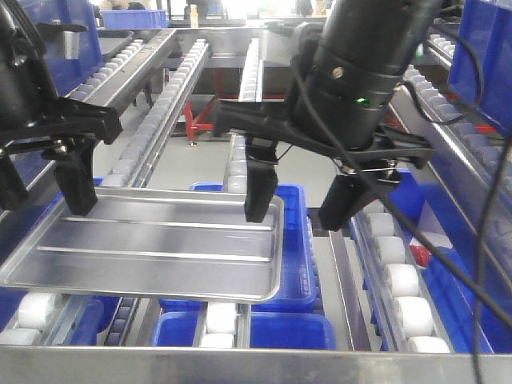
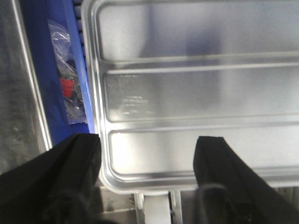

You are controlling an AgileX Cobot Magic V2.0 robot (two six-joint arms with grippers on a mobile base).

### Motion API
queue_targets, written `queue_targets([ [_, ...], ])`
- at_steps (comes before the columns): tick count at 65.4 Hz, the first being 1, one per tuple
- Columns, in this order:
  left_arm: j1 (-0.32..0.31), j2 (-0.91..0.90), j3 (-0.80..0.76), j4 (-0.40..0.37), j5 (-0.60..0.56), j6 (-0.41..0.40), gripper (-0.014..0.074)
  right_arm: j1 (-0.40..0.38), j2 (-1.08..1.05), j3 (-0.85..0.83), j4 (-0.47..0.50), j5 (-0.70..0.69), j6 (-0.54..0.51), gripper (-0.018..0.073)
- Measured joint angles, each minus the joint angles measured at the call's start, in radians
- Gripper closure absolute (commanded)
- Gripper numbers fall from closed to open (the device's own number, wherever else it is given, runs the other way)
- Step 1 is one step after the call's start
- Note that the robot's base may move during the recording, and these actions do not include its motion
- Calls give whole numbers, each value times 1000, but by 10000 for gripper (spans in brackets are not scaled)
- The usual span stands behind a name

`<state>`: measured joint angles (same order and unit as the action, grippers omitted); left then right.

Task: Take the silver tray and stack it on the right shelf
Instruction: 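Lower both grippers over the silver tray's opposite short edges, then close both grippers on the tray's opposite edges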

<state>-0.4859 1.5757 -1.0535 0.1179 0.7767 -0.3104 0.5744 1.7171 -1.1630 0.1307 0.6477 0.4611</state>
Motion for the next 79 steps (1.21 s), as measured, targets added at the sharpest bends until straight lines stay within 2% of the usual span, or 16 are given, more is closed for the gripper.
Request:
queue_targets([
  [12,0,13,-5,53,-19,-54,268,0,42,-45,-45,36,27,18],
  [30,9,46,-7,49,-45,-66,268,15,64,-61,-166,76,146,18],
  [44,43,75,-7,41,-57,-66,268,37,76,-61,-171,48,176,20],
  [79,43,104,-7,45,-98,-66,268,37,143,-63,-183,50,182,20],
])
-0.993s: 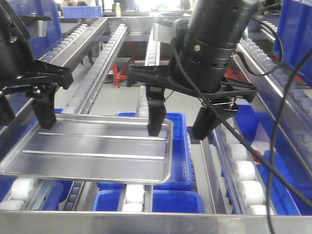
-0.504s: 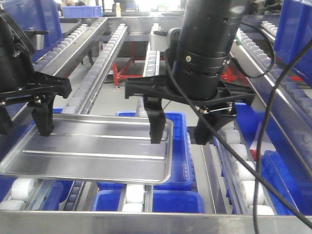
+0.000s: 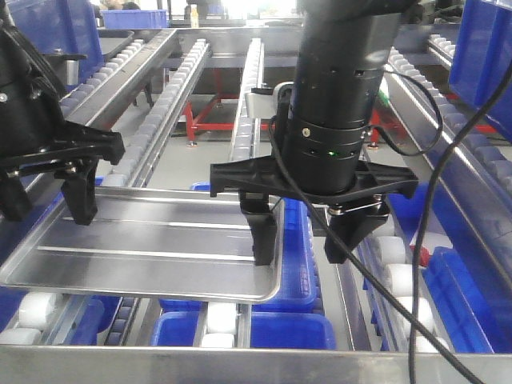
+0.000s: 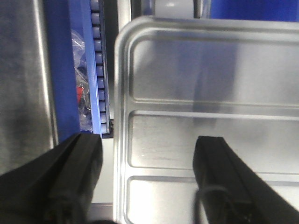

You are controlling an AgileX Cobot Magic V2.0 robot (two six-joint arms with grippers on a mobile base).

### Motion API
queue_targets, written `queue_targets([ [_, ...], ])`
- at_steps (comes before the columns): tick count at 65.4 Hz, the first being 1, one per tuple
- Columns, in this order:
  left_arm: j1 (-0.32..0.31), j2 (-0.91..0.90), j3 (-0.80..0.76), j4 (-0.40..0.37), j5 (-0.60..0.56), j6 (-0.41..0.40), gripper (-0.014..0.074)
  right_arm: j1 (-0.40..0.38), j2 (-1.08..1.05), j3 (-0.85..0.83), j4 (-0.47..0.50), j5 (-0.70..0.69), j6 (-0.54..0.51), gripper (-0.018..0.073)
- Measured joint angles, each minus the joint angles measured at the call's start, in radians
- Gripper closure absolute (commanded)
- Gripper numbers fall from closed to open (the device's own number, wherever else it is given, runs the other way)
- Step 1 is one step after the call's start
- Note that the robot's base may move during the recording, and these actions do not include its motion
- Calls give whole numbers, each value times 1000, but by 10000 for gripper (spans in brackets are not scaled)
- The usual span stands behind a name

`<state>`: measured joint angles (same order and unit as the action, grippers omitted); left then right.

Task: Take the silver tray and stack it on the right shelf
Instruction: 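Close both grippers on the tray's opposite edges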

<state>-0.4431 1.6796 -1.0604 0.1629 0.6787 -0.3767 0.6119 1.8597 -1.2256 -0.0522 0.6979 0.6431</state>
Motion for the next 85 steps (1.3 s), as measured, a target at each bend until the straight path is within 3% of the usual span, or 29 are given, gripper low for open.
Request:
queue_targets([
  [30,0,49,-7,10,-15,0,268,0,0,0,-10,-2,2,41],
  [41,0,49,-7,10,-22,0,323,0,0,0,-10,-8,2,247],
  [52,0,52,-8,7,-34,-4,496,2,0,-1,-6,-26,2,520],
  [61,0,52,-8,13,-28,-6,707,2,0,-1,-5,-26,11,503],
  [85,2,42,-8,16,-23,-10,696,0,-2,-1,-9,-17,14,503],
])
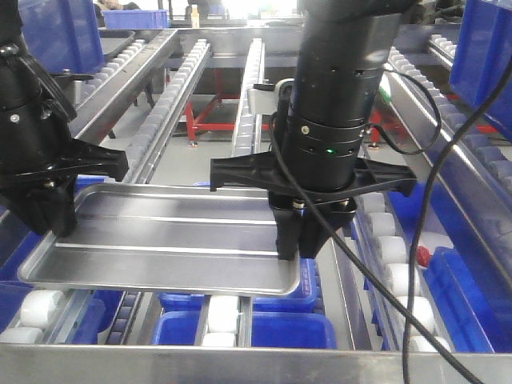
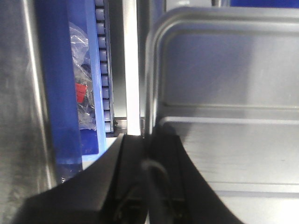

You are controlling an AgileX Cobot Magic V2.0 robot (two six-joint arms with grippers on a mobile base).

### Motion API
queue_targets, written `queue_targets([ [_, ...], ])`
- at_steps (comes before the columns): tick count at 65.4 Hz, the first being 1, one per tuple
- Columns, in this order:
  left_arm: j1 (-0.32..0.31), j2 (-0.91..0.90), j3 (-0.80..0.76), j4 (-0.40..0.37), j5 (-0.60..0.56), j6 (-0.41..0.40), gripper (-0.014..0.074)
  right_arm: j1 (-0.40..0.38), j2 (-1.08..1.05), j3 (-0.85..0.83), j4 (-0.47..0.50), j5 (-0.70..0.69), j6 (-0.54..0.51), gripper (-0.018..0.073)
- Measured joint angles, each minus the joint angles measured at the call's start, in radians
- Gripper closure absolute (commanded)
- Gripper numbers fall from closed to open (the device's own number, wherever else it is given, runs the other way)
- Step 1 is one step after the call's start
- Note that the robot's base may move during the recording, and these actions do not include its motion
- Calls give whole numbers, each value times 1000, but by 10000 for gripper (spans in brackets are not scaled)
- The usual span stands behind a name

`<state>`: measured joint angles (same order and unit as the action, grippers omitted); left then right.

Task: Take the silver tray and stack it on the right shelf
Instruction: 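Close both grippers on the tray's opposite edges, then lift the silver tray with both grippers off the shelf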

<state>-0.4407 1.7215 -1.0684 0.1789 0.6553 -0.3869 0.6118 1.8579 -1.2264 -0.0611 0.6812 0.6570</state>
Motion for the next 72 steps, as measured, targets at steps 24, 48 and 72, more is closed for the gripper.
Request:
queue_targets([
  [24,-12,-177,6,-45,39,0,696,0,-135,0,-85,41,2,503],
  [48,-178,-261,6,-8,65,-165,696,-2,-309,4,-199,214,2,503],
  [72,-284,-332,6,-12,114,-232,696,-2,-511,168,-184,224,2,503],
])
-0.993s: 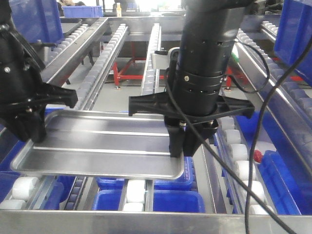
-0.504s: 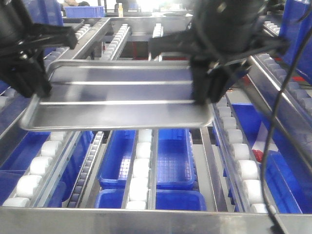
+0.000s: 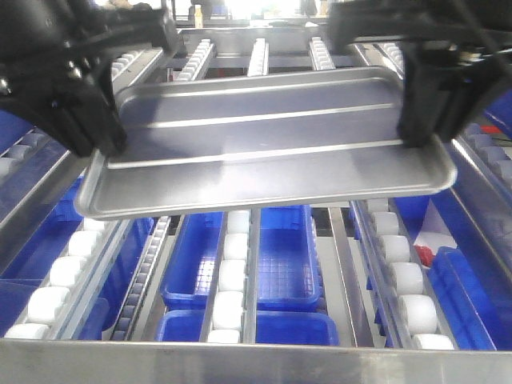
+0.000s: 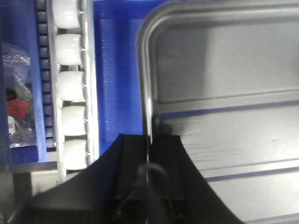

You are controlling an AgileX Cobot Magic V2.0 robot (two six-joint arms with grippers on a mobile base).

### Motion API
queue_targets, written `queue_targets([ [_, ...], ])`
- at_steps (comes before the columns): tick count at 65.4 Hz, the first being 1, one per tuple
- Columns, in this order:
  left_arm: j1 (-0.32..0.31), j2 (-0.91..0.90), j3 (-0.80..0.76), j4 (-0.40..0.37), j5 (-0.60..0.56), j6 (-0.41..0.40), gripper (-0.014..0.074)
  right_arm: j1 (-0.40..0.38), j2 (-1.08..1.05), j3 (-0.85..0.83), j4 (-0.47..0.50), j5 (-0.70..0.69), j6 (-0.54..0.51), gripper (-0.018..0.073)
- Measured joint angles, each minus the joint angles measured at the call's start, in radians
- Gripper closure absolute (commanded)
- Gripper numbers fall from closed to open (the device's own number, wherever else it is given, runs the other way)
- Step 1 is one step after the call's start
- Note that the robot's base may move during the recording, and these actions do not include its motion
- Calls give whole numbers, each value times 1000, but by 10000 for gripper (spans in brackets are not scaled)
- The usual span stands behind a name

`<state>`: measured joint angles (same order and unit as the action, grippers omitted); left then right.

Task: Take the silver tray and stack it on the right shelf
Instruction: 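Lift the silver tray with both grippers off the shelf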

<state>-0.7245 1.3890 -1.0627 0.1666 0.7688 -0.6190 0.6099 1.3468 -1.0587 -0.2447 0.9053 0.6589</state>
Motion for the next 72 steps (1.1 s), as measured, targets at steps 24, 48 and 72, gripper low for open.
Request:
queue_targets([
  [24,-9,-68,0,23,4,-2,696,2,-95,26,17,-26,0,503],
  [48,-11,-66,0,29,3,-4,696,2,-95,26,18,-26,0,503],
  [72,-11,-66,0,30,3,-6,696,2,-95,26,18,-26,0,503],
])
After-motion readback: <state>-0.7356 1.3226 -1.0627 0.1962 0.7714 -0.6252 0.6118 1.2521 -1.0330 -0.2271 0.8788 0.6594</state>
